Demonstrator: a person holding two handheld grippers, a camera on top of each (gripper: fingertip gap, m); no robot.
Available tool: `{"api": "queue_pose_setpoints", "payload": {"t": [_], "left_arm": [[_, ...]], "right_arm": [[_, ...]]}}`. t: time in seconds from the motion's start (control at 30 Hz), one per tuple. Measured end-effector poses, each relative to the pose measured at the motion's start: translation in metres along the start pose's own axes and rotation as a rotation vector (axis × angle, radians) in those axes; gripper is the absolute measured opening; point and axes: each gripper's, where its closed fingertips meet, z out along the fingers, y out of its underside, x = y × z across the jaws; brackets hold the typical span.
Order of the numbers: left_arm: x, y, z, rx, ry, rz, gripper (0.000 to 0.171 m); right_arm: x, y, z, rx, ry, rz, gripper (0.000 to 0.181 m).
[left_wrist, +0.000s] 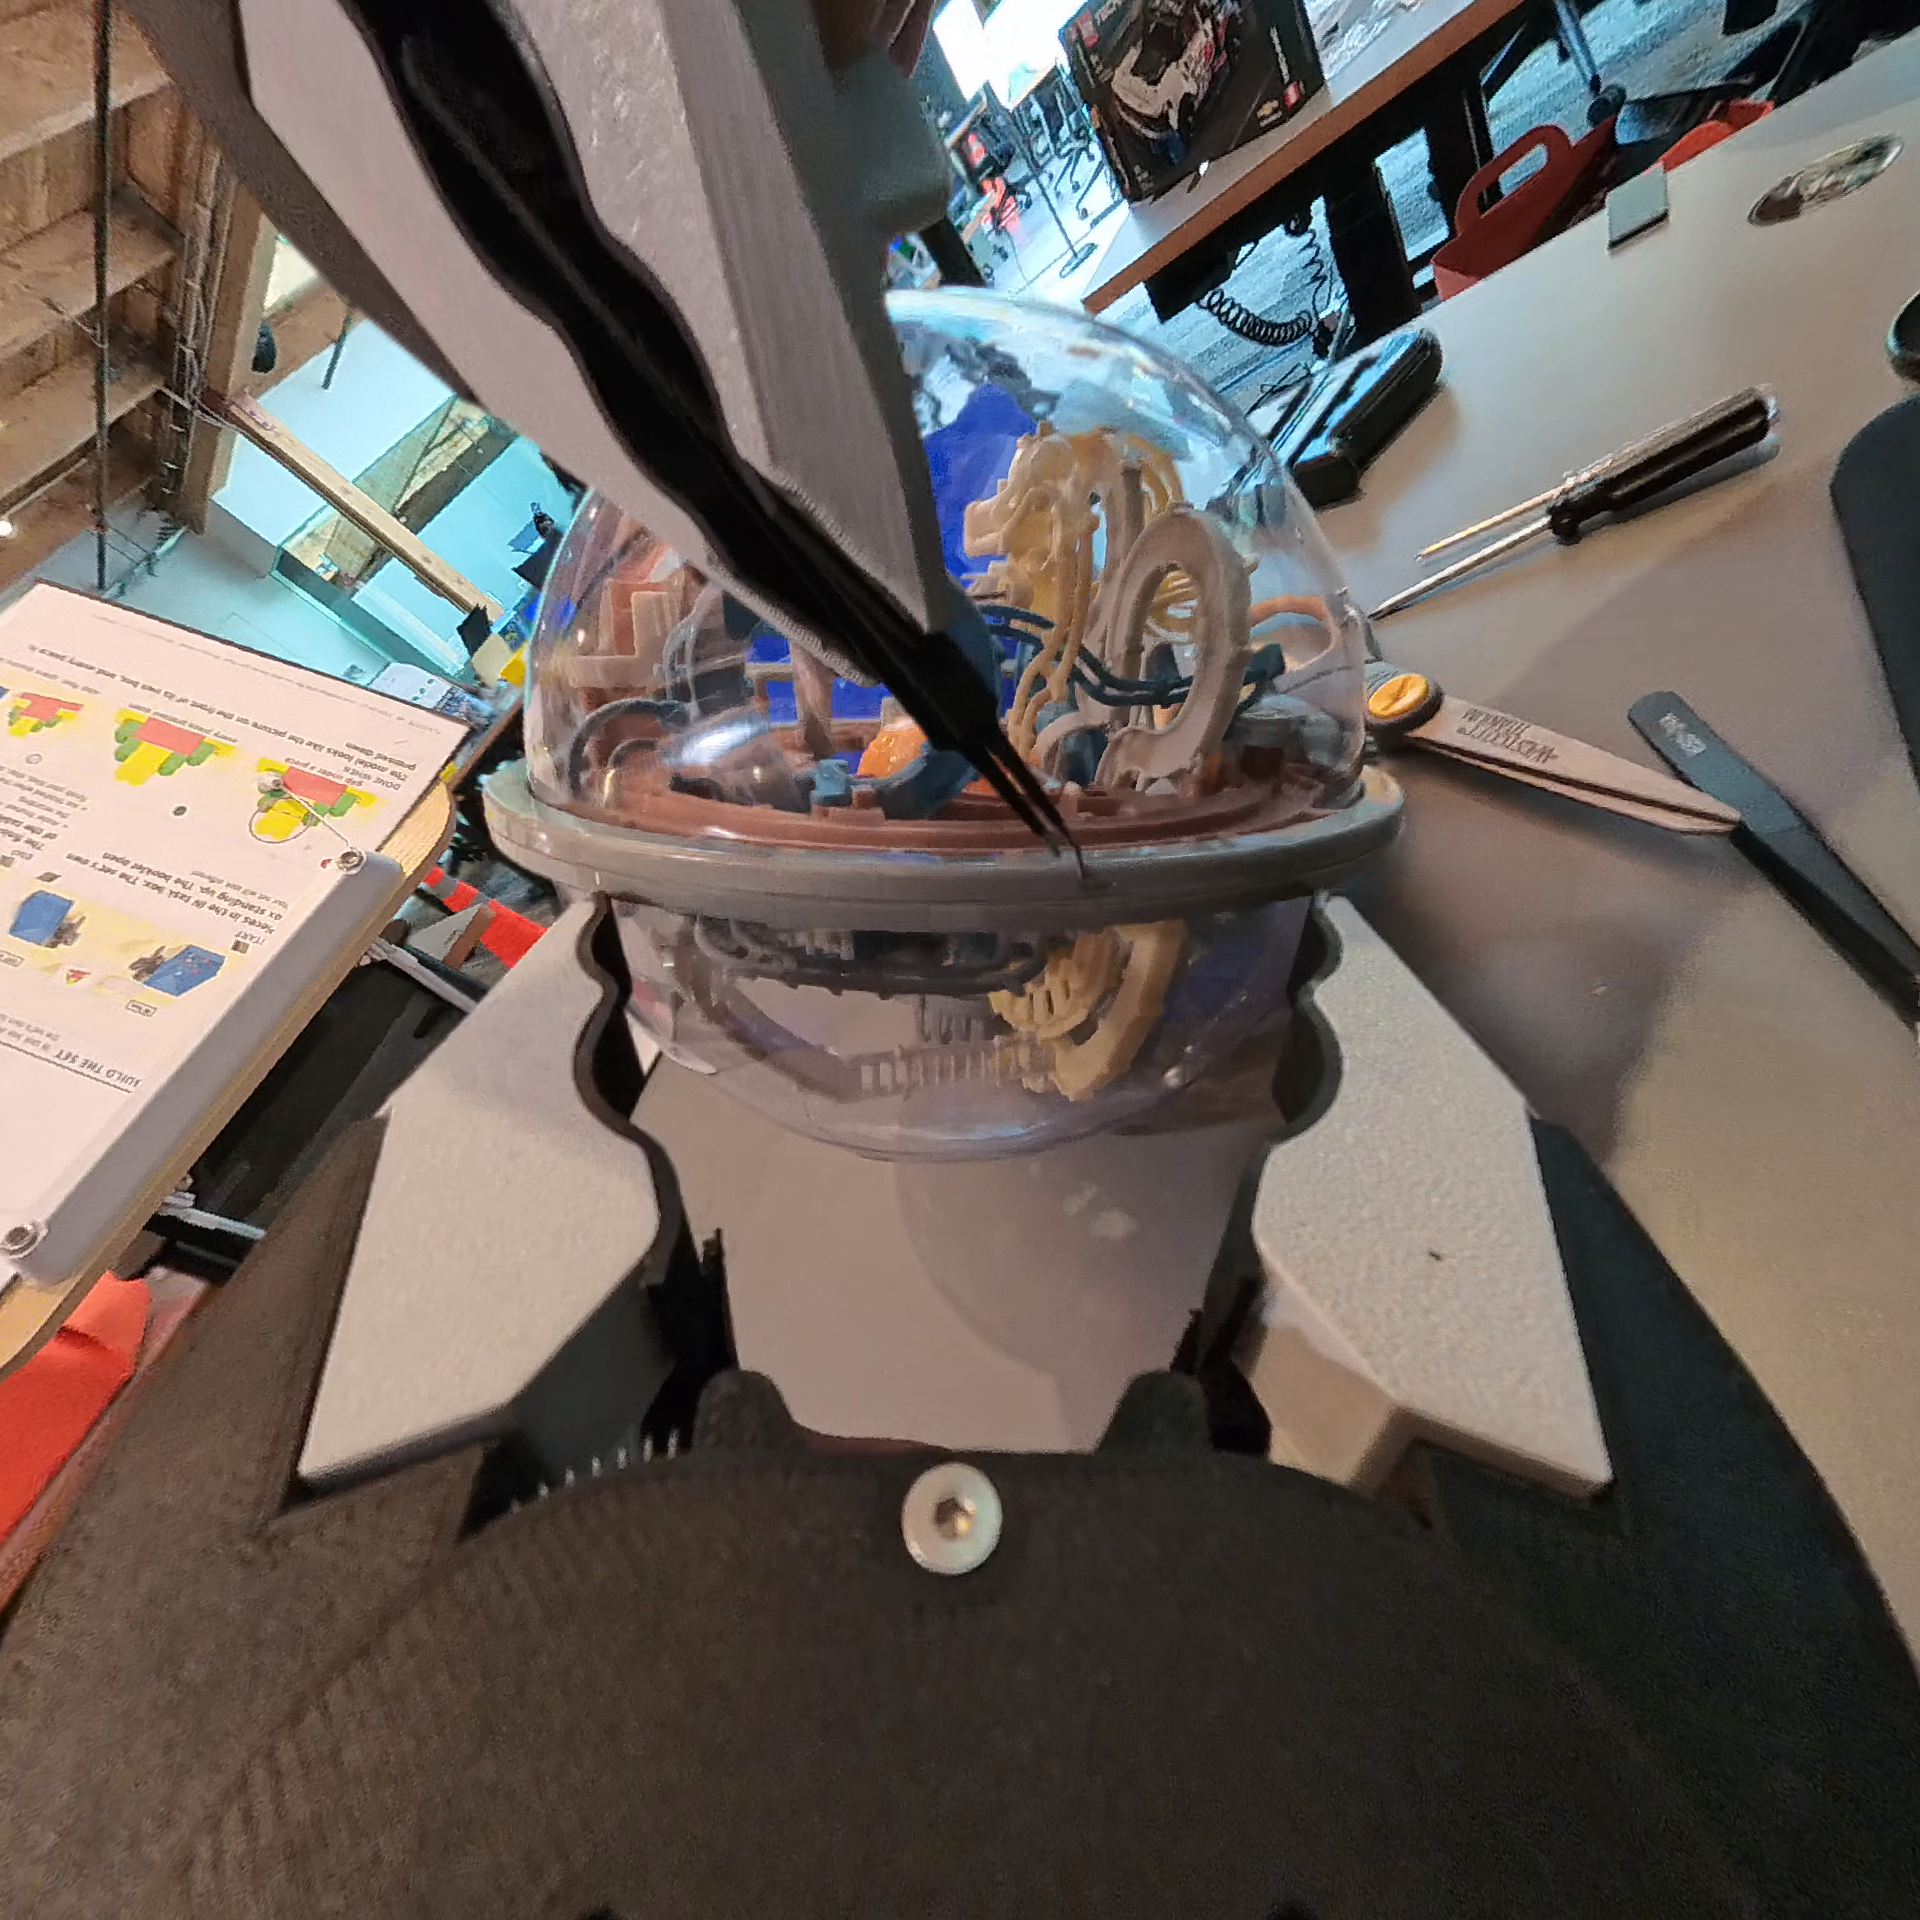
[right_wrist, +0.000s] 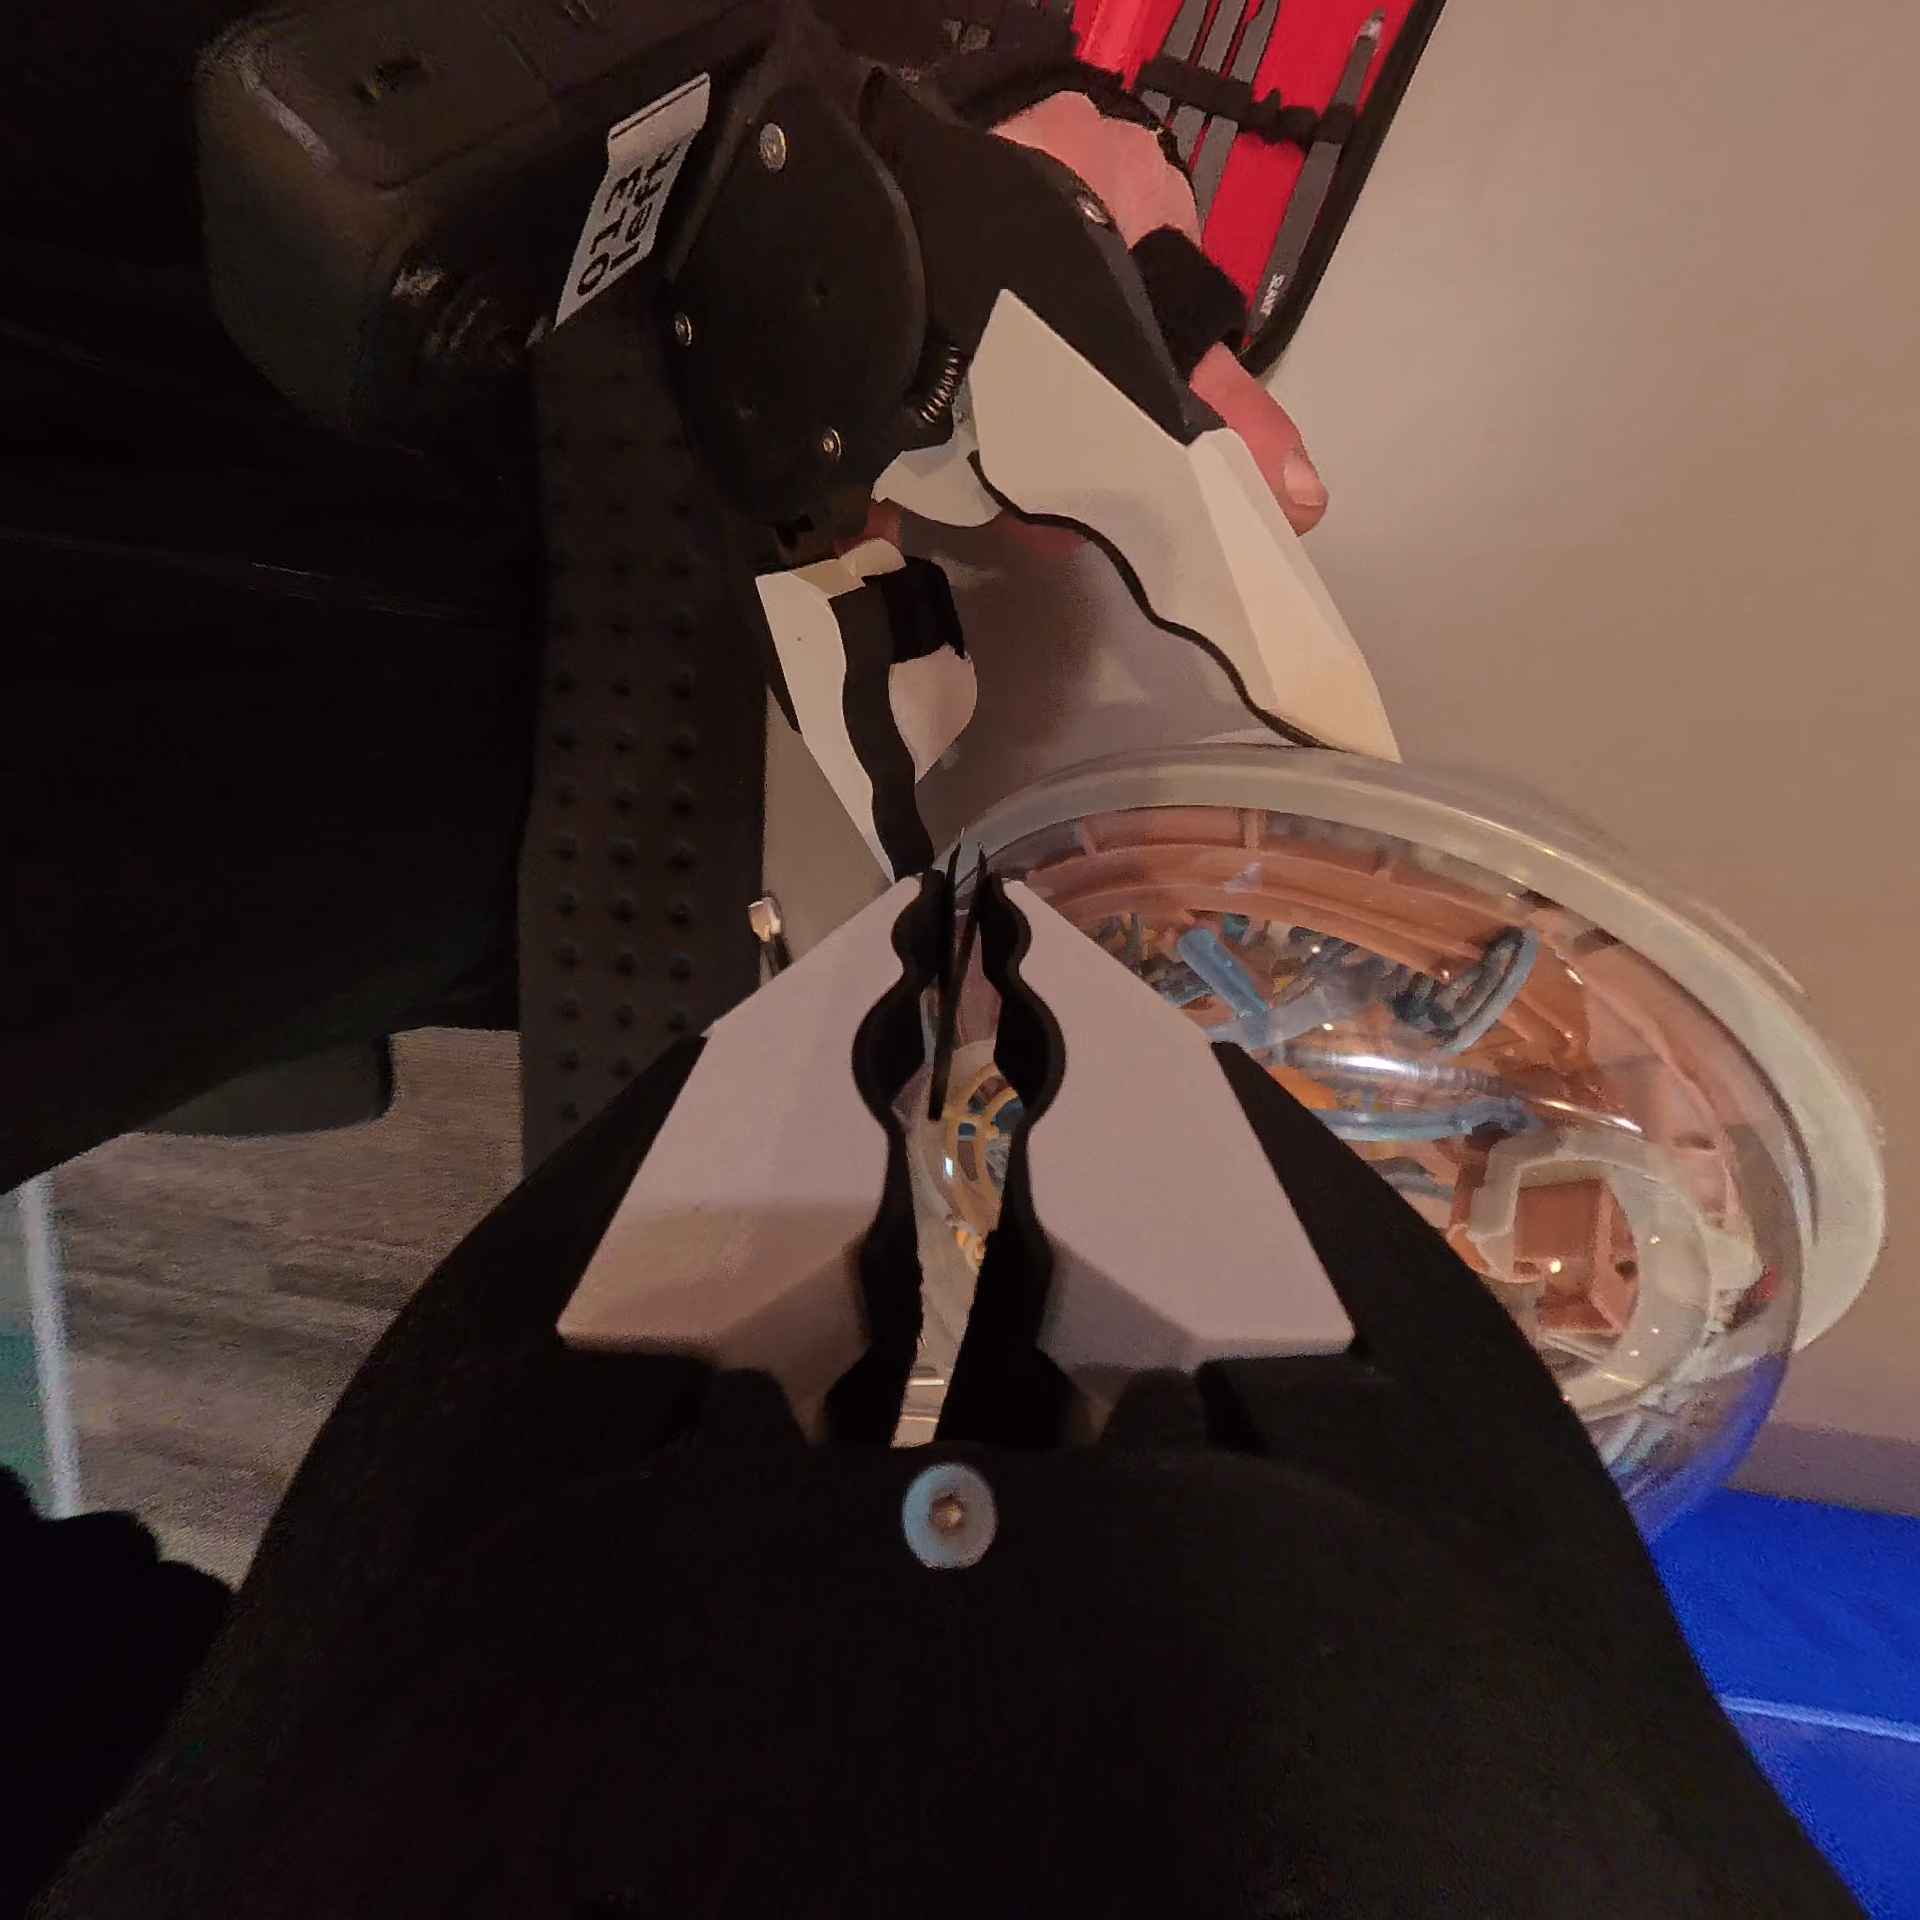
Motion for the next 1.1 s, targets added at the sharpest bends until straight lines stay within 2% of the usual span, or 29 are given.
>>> {"api": "queue_pose_setpoints", "payload": {"t": [0.23, 0.37, 0.47, 0.57, 0.7, 0.83, 0.9, 1.0, 1.07, 1.1], "left_arm": [[-0.005, -0.003, -0.004, 0.020, 0.026, -0.088, 0.117], [-0.016, -0.009, -0.022, 0.051, -0.001, -0.131, 0.101], [-0.020, -0.028, -0.031, 0.093, -0.043, -0.085, 0.085], [-0.016, -0.036, -0.029, 0.074, -0.055, -0.042, 0.084], [-0.034, -0.025, -0.028, 0.022, -0.049, -0.005, 0.093], [-0.058, -0.019, -0.025, -0.066, 0.084, 0.106, 0.107], [-0.077, -0.025, -0.022, -0.064, 0.142, 0.131, 0.106], [-0.106, -0.037, -0.002, -0.060, 0.288, 0.062, 0.113], [-0.111, -0.053, 0.019, -0.047, 0.453, -0.015, 0.114], [-0.109, -0.061, 0.032, -0.050, 0.545, -0.041, 0.120]], "right_arm": [[0.005, -0.001, -0.005, 0.006, -0.097, 0.053, 0.004], [0.005, -0.001, -0.004, 0.081, -0.116, 0.079, 0.004], [0.009, -0.003, -0.003, 0.129, -0.111, 0.102, 0.004], [0.008, -0.005, -0.001, 0.168, -0.111, 0.122, 0.005], [0.010, -0.001, -0.006, 0.230, -0.080, 0.171, 0.005], [0.005, 0.005, -0.007, 0.301, -0.043, 0.191, 0.005], [0.003, 0.008, -0.008, 0.341, -0.021, 0.207, 0.005], [-0.002, 0.015, -0.010, 0.401, 0.011, 0.225, 0.005], [-0.005, 0.020, -0.010, 0.441, 0.027, 0.232, 0.005], [-0.006, 0.022, -0.010, 0.460, 0.030, 0.235, 0.005]]}}
